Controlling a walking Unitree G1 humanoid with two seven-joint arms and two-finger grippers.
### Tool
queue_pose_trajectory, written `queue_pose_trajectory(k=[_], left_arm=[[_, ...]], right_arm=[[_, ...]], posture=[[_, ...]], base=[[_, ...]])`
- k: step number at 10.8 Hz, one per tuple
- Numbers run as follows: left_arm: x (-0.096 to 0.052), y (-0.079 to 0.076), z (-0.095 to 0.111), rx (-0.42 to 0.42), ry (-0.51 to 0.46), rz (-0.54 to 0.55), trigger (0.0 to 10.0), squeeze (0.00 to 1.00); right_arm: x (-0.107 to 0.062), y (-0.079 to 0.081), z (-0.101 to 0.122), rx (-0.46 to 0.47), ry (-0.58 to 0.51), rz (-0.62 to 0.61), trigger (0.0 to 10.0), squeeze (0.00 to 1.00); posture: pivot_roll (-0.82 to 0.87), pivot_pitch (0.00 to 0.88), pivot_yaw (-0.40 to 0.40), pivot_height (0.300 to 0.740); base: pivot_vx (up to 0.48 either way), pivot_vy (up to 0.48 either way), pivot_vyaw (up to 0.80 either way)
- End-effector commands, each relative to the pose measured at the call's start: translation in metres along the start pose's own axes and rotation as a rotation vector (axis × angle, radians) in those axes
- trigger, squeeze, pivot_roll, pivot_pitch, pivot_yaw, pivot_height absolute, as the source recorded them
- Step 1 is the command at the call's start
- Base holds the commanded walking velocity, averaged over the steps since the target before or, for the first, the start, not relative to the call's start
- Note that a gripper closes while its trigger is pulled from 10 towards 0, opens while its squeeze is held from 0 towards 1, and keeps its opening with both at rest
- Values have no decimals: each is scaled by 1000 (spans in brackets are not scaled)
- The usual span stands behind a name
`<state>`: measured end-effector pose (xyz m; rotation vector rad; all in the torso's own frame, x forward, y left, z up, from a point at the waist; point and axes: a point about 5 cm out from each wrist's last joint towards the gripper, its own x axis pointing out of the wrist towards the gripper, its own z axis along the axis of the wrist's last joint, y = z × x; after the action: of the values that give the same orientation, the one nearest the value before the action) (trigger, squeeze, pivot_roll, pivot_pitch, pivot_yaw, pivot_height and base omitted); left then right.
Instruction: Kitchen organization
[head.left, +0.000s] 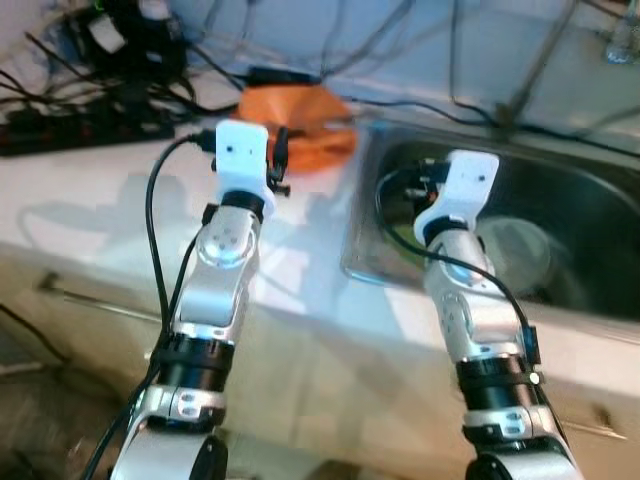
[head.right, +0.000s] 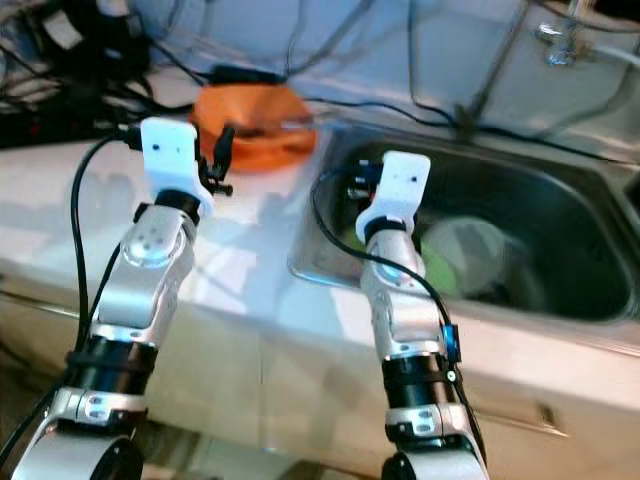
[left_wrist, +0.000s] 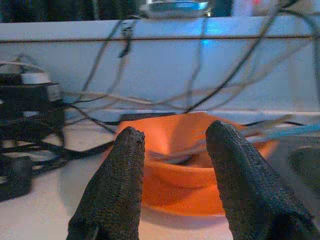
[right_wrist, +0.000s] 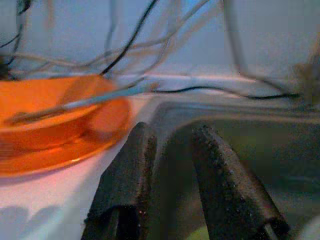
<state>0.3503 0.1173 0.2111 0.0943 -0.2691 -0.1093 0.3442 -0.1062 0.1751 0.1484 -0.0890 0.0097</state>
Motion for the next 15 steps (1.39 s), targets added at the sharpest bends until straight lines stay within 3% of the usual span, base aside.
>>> queue_pose_trajectory(k=[1,2,5,8,9,12,13,14,15], left_arm=[[-1,-1,2,-2,-11,-9,10000,0],[-1,-2,3,-4,-13,-24,10000,0],[-2,-17,3,-48,74,-222,10000,0],[14,1,5,-24,217,-319,10000,0],[19,6,5,-41,236,-314,10000,1000],[34,7,-4,-32,331,-342,10000,1000],[39,7,-4,-2,341,-346,10000,627],[46,5,0,-1,332,-350,10000,0],[51,5,2,-3,329,-351,10000,0]], right_arm=[[1,3,3,-3,-5,14,10000,0],[1,3,3,-1,-5,14,10000,0],[0,4,2,0,-2,11,10000,0],[-1,6,0,1,5,13,10000,0],[-2,6,-1,3,6,13,10000,0],[-7,8,-3,8,12,6,10000,0],[-10,8,-4,12,12,3,10000,0],[-13,9,-4,16,12,0,10000,0],[-16,9,-3,21,11,-4,10000,0]], posture=[[-20,51,-98,719],[-20,53,-97,719],[-23,57,-95,719],[-12,62,-90,719],[-13,59,-84,719],[-24,62,-62,719],[-30,72,-52,719],[-34,81,-45,719],[-44,105,-33,719]], base=[[0,0,0],[0,0,0],[0,0,0],[0,0,0],[0,0,0],[0,0,0],[0,0,0],[0,0,0],[0,0,0]])
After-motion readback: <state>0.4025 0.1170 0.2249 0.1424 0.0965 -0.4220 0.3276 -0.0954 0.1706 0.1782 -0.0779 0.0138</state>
